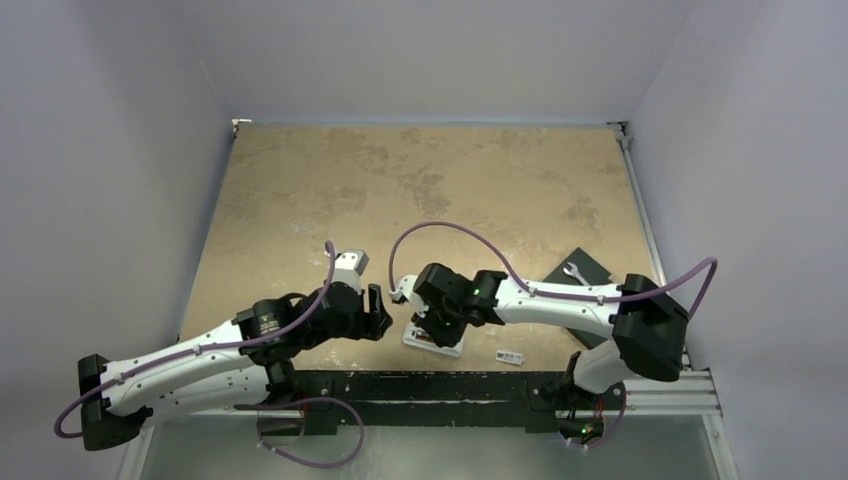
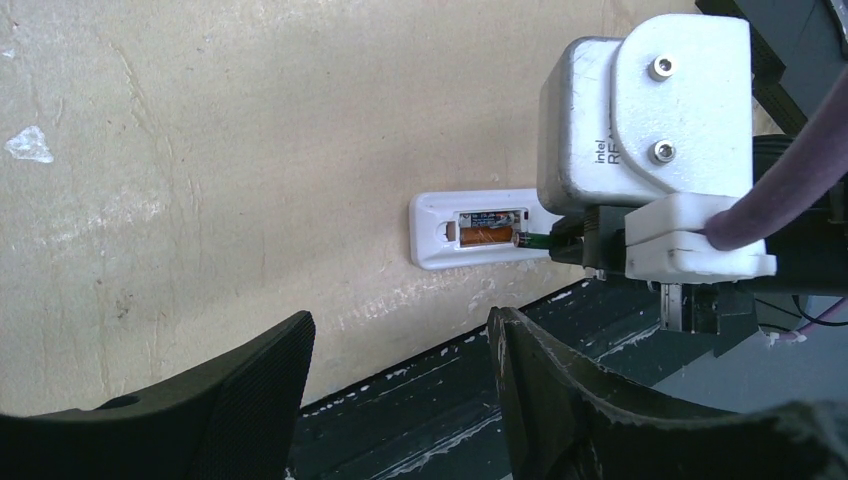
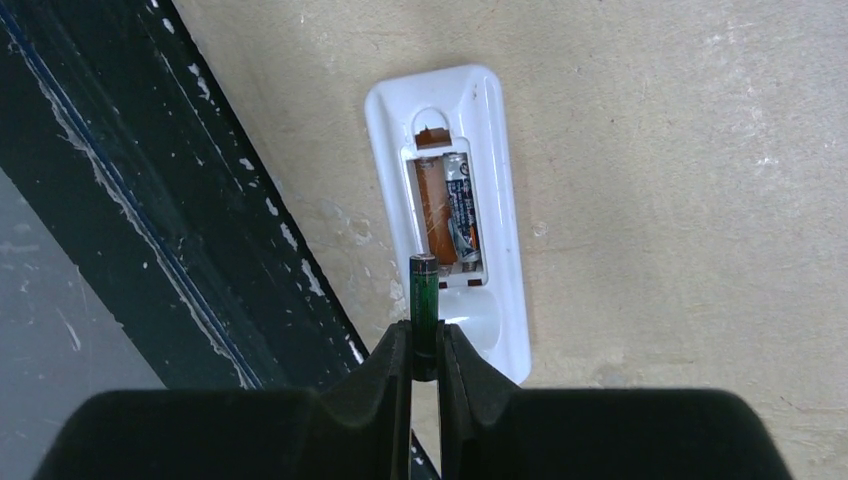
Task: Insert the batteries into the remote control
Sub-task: Load the battery into the remote control.
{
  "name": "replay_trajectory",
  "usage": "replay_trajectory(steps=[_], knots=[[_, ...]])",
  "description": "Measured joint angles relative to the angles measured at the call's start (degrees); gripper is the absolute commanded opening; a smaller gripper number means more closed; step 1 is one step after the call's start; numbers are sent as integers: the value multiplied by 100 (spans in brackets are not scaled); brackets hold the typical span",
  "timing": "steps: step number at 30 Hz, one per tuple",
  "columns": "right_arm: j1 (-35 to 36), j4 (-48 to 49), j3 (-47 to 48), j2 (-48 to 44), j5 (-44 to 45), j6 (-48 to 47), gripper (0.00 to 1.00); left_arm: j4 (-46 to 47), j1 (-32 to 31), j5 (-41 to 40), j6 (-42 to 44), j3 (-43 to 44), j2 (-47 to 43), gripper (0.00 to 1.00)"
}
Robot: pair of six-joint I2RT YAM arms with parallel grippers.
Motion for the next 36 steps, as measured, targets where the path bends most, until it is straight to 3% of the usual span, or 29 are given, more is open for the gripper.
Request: replay_trajectory(steps=[18, 36], knots=[[4, 11, 256, 466, 11, -9, 6, 0, 0, 0, 2, -2, 4, 67], [4, 7, 382, 608, 46, -28, 19, 0, 0, 0, 2, -2, 33, 69]])
